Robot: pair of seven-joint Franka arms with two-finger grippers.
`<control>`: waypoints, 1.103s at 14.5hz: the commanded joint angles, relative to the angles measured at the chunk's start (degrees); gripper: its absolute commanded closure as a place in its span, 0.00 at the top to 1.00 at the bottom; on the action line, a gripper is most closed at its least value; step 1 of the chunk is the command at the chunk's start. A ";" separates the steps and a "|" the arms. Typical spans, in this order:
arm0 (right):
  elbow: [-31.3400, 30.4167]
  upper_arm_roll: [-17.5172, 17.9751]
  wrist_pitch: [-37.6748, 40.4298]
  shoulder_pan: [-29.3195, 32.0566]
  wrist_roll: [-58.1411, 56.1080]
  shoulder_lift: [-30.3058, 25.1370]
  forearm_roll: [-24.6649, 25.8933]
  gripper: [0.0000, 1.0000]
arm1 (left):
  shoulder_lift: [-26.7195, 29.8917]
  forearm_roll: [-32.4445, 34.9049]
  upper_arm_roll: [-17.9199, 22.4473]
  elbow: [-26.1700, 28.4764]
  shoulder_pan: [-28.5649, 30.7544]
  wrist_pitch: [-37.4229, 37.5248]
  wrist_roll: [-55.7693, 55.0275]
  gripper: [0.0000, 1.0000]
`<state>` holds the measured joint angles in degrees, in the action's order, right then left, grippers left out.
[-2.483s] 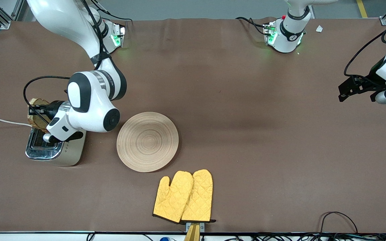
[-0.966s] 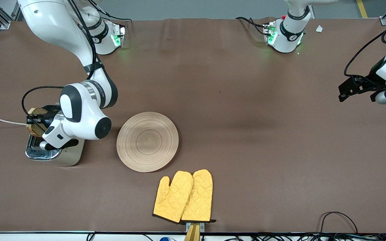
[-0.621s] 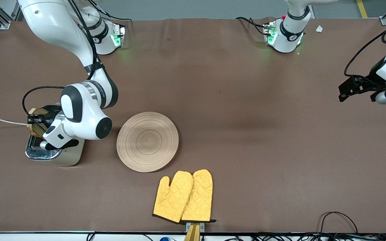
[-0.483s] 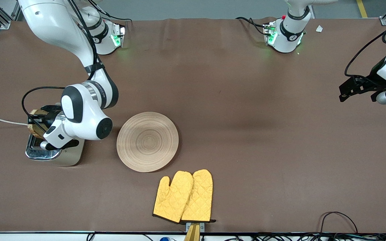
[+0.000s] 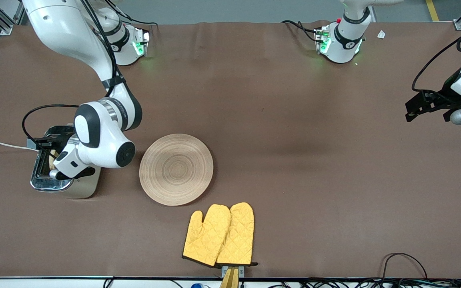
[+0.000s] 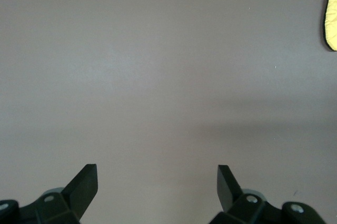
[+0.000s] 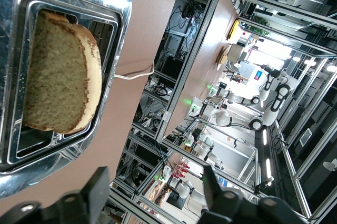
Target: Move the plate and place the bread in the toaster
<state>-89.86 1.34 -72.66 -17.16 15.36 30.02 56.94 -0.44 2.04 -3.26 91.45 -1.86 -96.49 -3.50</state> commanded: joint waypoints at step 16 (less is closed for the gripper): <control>1.13 -0.81 -2.73 18.20 11.72 -29.46 -51.57 1.00 | 0.00 -0.72 0.27 -0.31 0.01 0.17 0.33 1.00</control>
<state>-80.28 -0.33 -71.73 -2.42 26.68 8.15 9.94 -0.46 2.04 -3.25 91.55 -1.83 -96.49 -3.50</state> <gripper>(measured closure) 0.000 0.000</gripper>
